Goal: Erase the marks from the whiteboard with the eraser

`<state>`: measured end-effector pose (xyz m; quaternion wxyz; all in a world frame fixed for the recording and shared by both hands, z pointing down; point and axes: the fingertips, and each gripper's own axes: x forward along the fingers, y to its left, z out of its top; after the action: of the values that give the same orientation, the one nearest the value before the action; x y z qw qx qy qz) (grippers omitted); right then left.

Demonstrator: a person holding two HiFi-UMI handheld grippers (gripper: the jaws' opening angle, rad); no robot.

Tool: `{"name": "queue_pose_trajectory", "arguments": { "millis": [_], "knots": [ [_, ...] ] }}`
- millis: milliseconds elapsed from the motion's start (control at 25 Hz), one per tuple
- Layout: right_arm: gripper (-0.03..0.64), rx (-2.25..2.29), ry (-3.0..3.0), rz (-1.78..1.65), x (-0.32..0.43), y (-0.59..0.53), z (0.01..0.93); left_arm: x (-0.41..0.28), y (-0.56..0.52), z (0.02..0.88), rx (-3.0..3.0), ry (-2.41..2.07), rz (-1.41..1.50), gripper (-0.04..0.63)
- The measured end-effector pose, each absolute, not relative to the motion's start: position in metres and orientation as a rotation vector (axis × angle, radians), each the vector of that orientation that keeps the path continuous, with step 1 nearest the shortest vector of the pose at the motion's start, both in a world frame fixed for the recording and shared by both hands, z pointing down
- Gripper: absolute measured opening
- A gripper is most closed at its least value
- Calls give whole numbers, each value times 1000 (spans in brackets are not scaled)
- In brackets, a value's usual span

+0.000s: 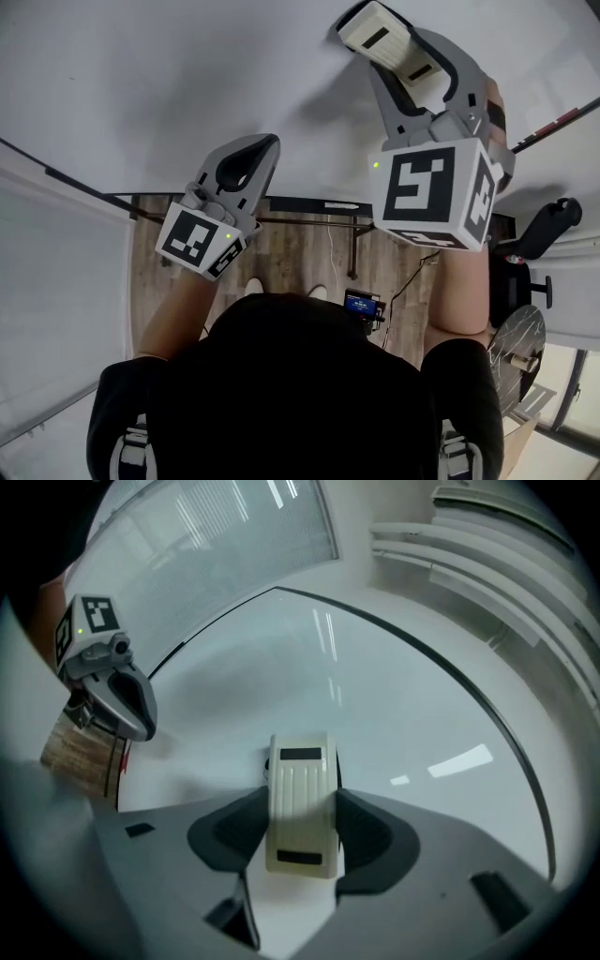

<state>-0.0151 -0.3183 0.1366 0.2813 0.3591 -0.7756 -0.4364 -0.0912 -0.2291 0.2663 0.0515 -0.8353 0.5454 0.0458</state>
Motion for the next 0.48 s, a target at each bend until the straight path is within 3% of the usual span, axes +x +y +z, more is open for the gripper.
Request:
{"name": "queue_pose_trajectory", "arguments": {
  "millis": [480],
  "knots": [
    [222, 698, -1988, -1066, -34, -311, 248, -94, -231, 272, -2540, 1680, 128, 6]
  ]
}}
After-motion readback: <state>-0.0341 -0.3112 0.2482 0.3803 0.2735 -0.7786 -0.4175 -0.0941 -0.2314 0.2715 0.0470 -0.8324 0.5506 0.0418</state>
